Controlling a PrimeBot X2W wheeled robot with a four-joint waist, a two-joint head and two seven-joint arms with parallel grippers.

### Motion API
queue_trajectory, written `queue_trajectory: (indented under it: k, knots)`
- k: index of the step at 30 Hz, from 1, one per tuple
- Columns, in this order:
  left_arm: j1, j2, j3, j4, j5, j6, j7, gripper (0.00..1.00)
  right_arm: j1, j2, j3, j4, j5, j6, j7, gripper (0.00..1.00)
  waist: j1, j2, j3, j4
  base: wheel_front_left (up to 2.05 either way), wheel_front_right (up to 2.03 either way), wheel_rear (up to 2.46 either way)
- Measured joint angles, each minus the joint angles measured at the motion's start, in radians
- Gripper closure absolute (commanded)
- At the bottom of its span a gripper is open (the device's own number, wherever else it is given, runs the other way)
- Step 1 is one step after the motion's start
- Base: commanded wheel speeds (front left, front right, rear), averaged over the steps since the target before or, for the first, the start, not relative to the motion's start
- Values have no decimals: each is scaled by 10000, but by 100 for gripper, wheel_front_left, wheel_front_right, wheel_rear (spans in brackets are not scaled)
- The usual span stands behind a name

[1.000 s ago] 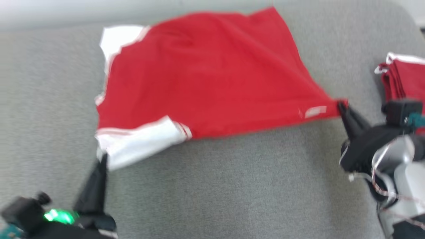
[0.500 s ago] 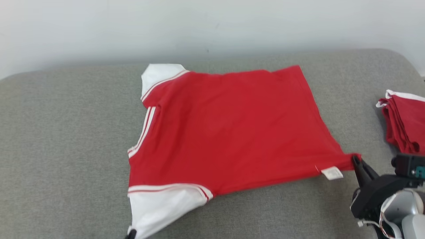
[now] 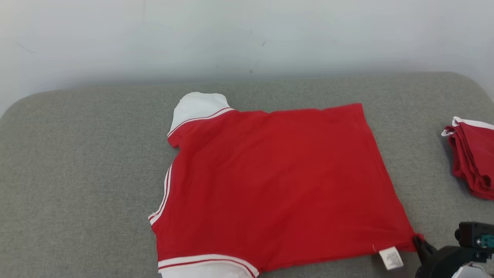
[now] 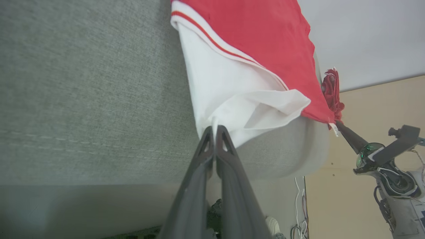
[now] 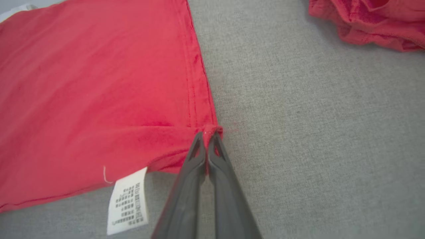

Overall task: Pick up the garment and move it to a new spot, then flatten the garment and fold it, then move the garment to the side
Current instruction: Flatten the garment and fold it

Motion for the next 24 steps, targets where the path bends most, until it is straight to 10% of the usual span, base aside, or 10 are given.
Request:
queue_trajectory:
  k: [11, 24]
  knots:
    - [585, 675, -25, 6, 29, 336, 481, 100, 1036, 357, -535, -1371, -380, 0, 1427, 100, 0, 0, -14, -295, 0, 0, 0]
    - [-1101, 497, 198, 88, 1768, 73, -1396, 100, 851, 546, -337, -2057, -301, 0, 907, 100, 0, 0, 164, -411, 0, 0, 0]
